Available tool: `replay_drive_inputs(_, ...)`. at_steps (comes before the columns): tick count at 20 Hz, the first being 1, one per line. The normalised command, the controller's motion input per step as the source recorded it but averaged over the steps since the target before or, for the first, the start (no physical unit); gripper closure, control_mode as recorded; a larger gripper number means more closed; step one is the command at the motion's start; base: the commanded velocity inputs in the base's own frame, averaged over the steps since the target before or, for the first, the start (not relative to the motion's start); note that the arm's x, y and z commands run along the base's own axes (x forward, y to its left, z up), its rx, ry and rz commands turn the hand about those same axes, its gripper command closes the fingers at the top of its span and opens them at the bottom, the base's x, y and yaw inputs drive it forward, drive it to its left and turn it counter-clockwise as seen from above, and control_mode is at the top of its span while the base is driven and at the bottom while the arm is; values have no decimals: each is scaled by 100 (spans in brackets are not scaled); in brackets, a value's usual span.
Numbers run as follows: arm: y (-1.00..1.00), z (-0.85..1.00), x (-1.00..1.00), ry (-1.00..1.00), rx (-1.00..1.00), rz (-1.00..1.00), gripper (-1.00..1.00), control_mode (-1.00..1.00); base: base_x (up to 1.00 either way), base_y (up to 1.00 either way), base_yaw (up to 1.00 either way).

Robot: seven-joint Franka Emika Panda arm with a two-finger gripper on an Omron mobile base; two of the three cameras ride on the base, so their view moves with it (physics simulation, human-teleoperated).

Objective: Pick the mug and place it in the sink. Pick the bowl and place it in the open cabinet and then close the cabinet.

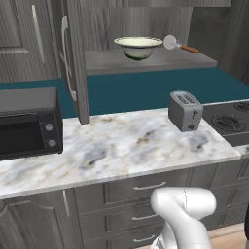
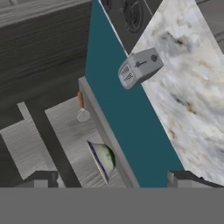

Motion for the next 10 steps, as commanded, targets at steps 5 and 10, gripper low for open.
replay_drive_inputs(5,-32,0,-11,-1,0,0,-100,-100,0,0,0)
replay_drive_inputs(10,-29,0,-11,-3,0,0,-100,-100,0,0,0)
